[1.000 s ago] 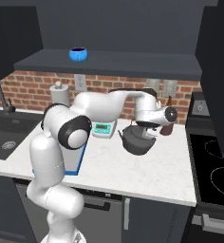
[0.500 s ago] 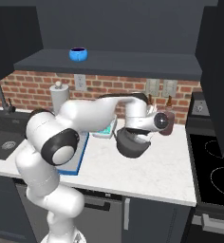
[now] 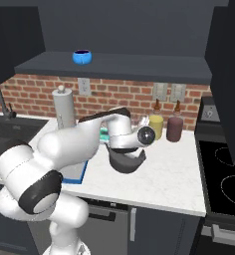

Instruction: Pick the kettle from the counter and place it on the tray. Then pick the mug from the cabinet and place it on the tray. Then close the cabinet doors.

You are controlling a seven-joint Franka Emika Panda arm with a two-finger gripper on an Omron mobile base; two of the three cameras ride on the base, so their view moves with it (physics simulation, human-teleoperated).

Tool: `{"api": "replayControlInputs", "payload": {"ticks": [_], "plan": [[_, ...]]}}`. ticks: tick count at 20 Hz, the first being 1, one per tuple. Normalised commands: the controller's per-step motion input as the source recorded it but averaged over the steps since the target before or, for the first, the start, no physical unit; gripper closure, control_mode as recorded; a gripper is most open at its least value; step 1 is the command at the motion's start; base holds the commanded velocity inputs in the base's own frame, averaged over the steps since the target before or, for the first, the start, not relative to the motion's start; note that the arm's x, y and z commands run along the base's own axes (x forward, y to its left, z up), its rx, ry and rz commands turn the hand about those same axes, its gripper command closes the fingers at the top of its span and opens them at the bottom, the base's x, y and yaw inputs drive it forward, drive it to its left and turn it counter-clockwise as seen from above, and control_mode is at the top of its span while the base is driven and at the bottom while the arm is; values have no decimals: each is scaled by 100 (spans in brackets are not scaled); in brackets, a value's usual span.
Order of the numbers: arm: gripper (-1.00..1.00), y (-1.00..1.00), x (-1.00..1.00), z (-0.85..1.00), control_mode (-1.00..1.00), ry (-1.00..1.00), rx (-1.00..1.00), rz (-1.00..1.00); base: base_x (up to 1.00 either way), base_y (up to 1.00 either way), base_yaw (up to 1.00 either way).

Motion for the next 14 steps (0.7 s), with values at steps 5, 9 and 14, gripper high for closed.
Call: {"api": "replayControlInputs", "payload": {"ticks": [5,9,14], "plan": [[100,66,-9,10,-100,0,-7,-6,0,0,0],[100,60,0,36,-100,0,-5,-4,0,0,0],[100,66,0,28,-100,16,-2,-1,0,0,0]]}}
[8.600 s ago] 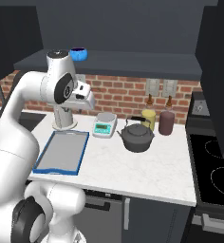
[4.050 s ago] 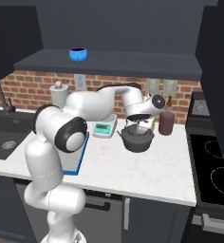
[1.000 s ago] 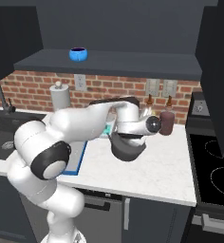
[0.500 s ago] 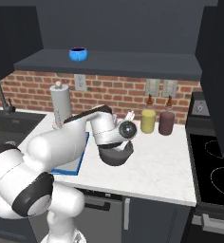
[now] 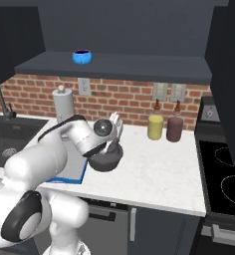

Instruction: Pick the kettle from the counter and place it on the tray. Then pick the mug from the cabinet and place it on the tray. Then close the cabinet doors.

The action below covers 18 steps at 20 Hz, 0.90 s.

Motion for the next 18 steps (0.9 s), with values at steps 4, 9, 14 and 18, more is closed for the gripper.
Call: {"api": "replayControlInputs", "payload": {"ticks": [4,9,14,18], "plan": [[100,68,2,20,-100,16,0,0,0,0,0],[100,65,23,14,-100,2,0,-1,0,0,0],[100,56,22,0,-100,-2,0,-2,0,0,0],[100,50,8,-23,-100,-16,0,-2,0,0,0]]}}
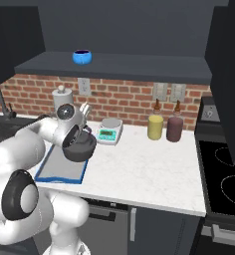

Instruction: Pick the kettle from the counter and place it on the tray. Then pick the mug from the cabinet and place it on the tray. Then close the cabinet doors.

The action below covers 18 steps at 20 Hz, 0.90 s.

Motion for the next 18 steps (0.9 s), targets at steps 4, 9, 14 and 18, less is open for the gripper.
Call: {"api": "replayControlInputs", "payload": {"ticks": [4,9,14,18], "plan": [[100,48,17,-14,-100,-24,0,-3,0,0,0],[100,39,27,-16,-100,-7,0,-4,0,0,0],[100,28,19,-31,-100,0,0,0,0,0,0],[100,18,27,-22,-100,0,0,0,0,0,0]]}}
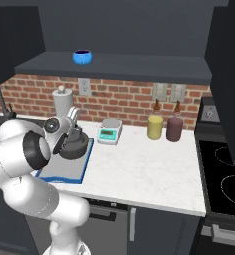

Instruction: Pick the kettle from the counter and place it on the tray. Then pick the mug from the cabinet and place it on the tray. Then close the cabinet doors.

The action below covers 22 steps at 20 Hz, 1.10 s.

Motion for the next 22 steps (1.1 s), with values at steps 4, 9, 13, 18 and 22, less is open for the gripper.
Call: {"api": "replayControlInputs", "payload": {"ticks": [4,9,13,18,22], "plan": [[100,10,20,-22,-100,0,0,0,0,0,0],[100,3,11,-34,-100,7,2,0,0,0,0],[100,0,1,-41,-100,16,3,0,0,0,0],[-100,0,-5,-45,-100,25,1,0,0,0,0],[-100,0,-7,-46,-100,20,1,0,0,0,0]]}}
